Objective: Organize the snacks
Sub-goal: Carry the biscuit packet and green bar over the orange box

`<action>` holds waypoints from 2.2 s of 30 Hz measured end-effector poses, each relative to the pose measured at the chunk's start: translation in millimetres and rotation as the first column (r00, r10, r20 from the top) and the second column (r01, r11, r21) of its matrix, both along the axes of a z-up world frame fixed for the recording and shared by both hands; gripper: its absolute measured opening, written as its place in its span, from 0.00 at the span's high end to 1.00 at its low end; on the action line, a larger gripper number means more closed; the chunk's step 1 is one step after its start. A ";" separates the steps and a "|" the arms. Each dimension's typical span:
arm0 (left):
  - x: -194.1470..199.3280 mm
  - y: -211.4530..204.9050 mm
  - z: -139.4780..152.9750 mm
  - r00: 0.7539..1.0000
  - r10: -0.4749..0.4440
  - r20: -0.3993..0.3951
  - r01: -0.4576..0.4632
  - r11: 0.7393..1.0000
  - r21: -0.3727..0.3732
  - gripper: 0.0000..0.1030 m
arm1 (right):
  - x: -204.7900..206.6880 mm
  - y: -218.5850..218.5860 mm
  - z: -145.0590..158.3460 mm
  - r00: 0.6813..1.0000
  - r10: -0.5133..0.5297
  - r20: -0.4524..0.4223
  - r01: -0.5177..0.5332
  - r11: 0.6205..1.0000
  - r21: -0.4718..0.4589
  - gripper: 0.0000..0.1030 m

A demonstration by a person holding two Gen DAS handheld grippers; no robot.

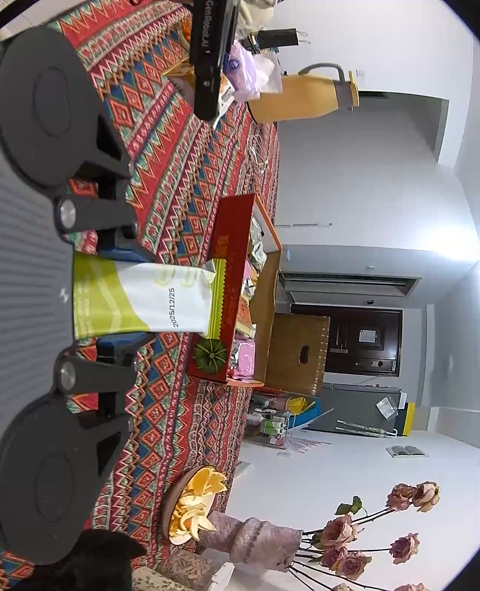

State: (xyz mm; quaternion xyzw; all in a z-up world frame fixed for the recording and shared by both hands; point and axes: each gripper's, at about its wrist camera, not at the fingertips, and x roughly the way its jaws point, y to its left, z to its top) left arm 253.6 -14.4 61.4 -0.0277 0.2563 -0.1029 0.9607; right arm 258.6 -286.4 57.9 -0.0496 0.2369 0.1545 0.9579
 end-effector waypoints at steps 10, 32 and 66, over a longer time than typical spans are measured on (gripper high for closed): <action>55.5 -5.1 9.2 0.999 -0.034 0.016 0.034 0.999 0.007 0.61 | 58.7 1.7 5.5 1.000 0.017 0.020 -0.016 1.000 -0.026 0.65; 174.9 -21.0 16.3 0.998 -0.059 0.021 0.058 0.997 0.049 0.61 | 182.2 26.2 14.1 0.994 0.094 0.055 -0.090 0.993 -0.075 0.65; 399.2 -57.9 -42.9 0.996 0.020 -0.091 -0.016 0.999 0.049 0.51 | 382.7 34.8 -54.7 0.985 0.001 -0.171 0.014 0.996 0.088 0.59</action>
